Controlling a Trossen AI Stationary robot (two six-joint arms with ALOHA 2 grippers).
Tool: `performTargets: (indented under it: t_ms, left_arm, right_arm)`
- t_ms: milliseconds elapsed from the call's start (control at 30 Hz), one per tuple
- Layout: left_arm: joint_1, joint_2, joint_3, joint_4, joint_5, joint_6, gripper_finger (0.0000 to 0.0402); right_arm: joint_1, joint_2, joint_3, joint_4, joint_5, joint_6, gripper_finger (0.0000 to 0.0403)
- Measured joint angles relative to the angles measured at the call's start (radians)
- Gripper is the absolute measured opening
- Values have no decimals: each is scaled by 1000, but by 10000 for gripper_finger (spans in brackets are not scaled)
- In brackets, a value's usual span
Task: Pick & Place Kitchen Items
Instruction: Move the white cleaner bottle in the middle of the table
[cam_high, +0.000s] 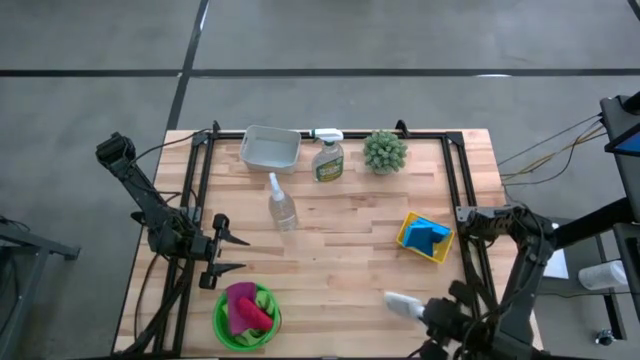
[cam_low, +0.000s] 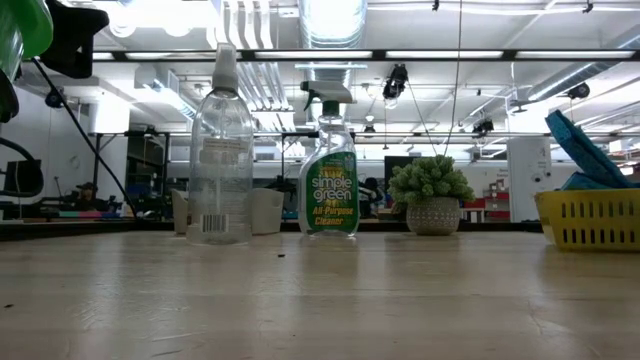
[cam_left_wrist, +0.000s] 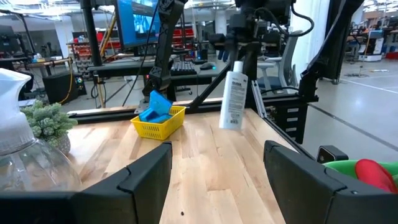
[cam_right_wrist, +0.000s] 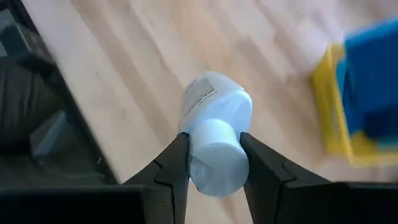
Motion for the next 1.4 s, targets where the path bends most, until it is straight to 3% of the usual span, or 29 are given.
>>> performTargets:
  t_ms: [433,600,700,900,1067,1400]
  left_arm:
    - [0,0,0,0,0,1,254]
    - [0,0,0,1,0,3,254]
    - [0,0,0,1,0,8,254]
    - [0,0,0,1,0,8,254]
    - [0,0,0,2,0,8,254]
    - [0,0,0,2,0,8,254]
  right_arm:
    - [-163,0,0,82,481,-499,108]
    - [-234,0,0,222,565,-753,108]
    - [-277,0,0,336,550,-905,107]
    - [-352,0,-1,635,347,-1247,107]
    - [-386,0,-1,841,304,-1477,108]
    - [-456,-1,-82,1104,141,-1694,107]
